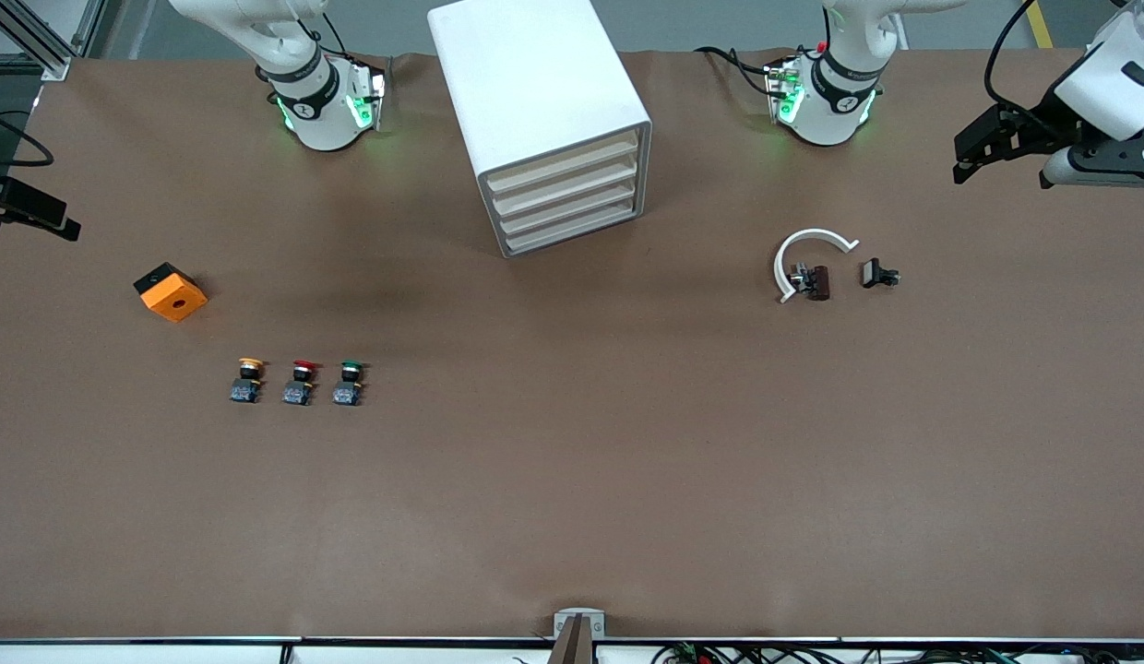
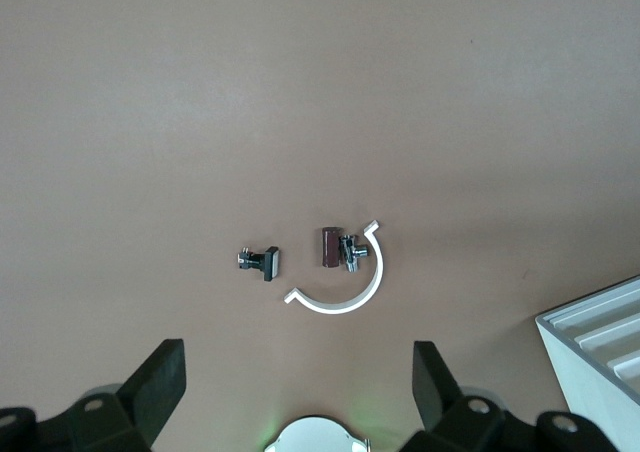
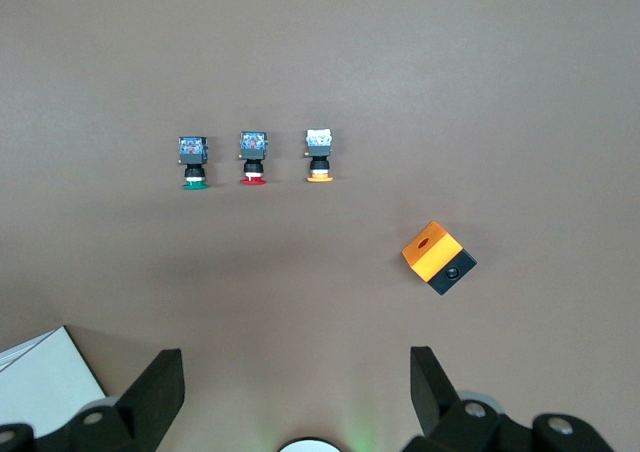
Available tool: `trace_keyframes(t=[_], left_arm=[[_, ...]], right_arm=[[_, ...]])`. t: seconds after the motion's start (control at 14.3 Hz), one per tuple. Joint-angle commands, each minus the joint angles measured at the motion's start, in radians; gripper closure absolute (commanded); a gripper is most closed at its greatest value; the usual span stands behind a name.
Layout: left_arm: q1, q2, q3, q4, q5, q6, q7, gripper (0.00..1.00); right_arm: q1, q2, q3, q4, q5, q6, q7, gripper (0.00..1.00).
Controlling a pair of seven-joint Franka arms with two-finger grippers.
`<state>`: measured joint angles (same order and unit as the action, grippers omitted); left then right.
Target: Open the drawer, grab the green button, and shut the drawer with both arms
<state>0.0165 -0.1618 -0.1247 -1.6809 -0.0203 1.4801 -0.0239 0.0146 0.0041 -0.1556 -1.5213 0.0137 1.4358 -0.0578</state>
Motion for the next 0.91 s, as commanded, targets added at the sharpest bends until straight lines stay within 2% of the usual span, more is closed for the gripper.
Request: trace_keyframes(t=[0.0,0.21,0.28,0.7,0.84], left_arm=[[0.019,-0.021,-0.012,-0.005,0.011,0.025,-0.004,0.00],[0.023,0.031,-0.003,0.072,0.010,0.022,0.010,0.00],[0.023,0.041,-0.003,0.078,0.010,0.022,0.009,0.00],[0.036,0.038,-0.001,0.072,0.002,0.006,-0.008,0.00],[0.036,0.033,-0.001,0.063,0.002,0.006,-0.017,0.00]], right_arm=[[-0.024,-0.041,0.018,-0.045,0.008,0.017,-0.010,0.00],[-0.034,-0.041,0.025,-0.045,0.009,0.018,-0.010,0.00],[-0.053,-0.044,0.053,-0.043,0.009,0.020,-0.010,0.00],[-0.053,-0.065,0.103,-0.039,0.008,0.029,-0.011,0.00],[-0.050,-0.069,0.103,-0.040,0.008,0.038,-0.011,0.00]])
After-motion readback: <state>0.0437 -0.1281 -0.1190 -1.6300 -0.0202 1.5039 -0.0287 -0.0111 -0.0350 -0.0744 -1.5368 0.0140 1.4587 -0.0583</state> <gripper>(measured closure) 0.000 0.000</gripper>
